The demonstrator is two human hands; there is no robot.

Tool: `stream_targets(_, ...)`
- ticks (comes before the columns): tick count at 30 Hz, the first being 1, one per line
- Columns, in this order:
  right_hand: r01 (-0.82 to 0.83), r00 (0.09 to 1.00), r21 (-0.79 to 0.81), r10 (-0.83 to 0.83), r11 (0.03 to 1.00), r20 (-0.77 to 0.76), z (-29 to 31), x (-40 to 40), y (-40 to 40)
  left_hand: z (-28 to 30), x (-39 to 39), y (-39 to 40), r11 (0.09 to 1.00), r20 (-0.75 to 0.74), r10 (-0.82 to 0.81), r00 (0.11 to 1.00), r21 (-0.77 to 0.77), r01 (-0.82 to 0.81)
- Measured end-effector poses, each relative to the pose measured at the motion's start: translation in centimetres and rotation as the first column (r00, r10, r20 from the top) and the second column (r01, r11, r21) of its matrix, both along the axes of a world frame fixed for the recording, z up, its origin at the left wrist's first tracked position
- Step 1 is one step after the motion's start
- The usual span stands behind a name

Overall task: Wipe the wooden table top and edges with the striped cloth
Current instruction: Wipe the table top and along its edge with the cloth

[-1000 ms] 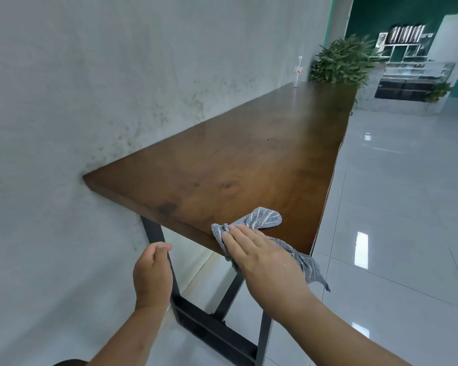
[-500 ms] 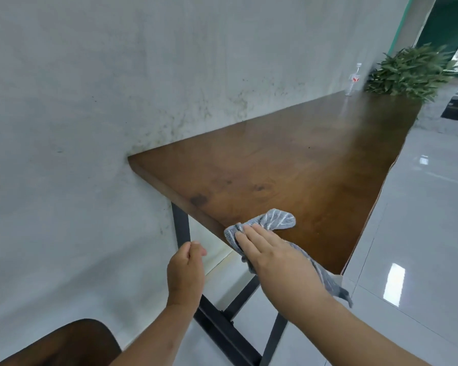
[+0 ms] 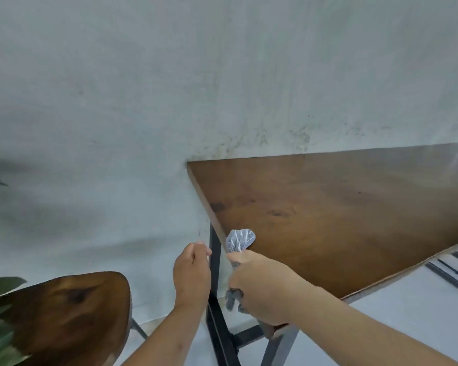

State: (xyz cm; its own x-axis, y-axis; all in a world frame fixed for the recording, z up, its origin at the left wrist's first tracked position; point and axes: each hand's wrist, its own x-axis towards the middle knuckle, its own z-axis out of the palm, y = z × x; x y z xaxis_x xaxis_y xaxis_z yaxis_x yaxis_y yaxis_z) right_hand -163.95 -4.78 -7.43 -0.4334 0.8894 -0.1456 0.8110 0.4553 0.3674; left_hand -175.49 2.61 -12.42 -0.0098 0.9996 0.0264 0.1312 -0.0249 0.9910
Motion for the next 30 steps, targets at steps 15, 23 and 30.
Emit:
stream_targets(15, 0.054, 0.882, -0.155, -0.12, 0.986, -0.456, 1.0, 3.5, 4.6, 1.1, 3.1, -5.5, 0.986, -0.246, 0.16, 0.956, 0.006, -0.164)
stream_targets(23, -0.127, 0.801, -0.123, 0.028, 0.984, -0.598, -0.8, 6.5, 8.4, 1.4, 6.7, -5.0, 0.975, -0.684, 0.217, 0.696, 0.113, -0.193)
stream_targets(30, -0.256, 0.779, -0.19, 0.086, 0.948, -0.621, -0.4, 7.4, 10.0, 2.2, 8.7, -6.1, 0.909, -0.661, 0.333, 0.672, 0.036, -0.415)
